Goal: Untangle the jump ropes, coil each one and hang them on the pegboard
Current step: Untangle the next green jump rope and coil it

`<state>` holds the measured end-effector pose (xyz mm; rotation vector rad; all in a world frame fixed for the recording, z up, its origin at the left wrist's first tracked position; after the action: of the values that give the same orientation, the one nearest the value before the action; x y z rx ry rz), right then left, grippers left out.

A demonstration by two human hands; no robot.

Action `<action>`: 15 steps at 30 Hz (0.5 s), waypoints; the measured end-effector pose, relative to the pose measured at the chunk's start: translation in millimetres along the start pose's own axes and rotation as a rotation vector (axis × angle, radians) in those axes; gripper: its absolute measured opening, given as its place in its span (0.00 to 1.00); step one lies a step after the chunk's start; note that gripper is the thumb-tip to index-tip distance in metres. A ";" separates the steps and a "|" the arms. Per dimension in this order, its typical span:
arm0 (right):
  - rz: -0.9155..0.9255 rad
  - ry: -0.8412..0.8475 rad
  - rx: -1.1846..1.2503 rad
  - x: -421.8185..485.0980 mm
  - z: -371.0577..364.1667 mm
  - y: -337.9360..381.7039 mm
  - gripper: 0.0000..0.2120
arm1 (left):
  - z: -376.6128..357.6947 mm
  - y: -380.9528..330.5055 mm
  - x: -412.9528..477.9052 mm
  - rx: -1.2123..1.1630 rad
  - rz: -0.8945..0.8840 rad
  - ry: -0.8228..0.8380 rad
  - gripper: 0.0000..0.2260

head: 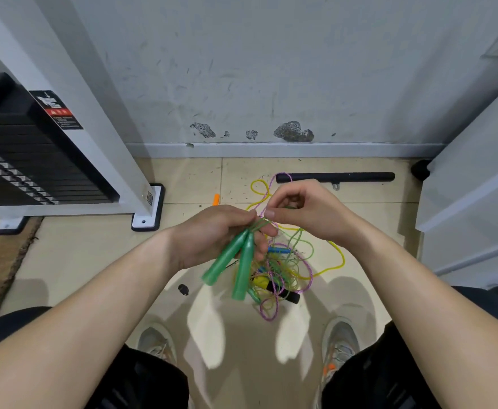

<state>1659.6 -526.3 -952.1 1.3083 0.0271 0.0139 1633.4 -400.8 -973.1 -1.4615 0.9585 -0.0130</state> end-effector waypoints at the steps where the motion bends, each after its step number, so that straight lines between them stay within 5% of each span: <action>1: 0.001 -0.003 0.010 -1.0 0.3 0.1 0.05 | -0.3 1.6 0.0 -0.017 0.002 0.002 0.18; 15: 0.019 -0.080 -0.190 -7.9 7.7 -1.2 0.13 | -17.6 17.0 6.2 0.083 -0.033 -0.013 0.14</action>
<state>1652.0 -534.3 -951.2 1.1182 -0.0538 -0.0188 1618.7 -415.6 -987.4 -1.3994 0.9128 -0.0660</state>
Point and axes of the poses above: each hand's wrist, its own x-axis towards the middle knuckle, its own z-axis out of the back of the hand, y = z × x, the point moved 9 cm from there along x, towards the middle knuckle, and after that the axes turned 12 degrees about -y, right-handed, at the moved point
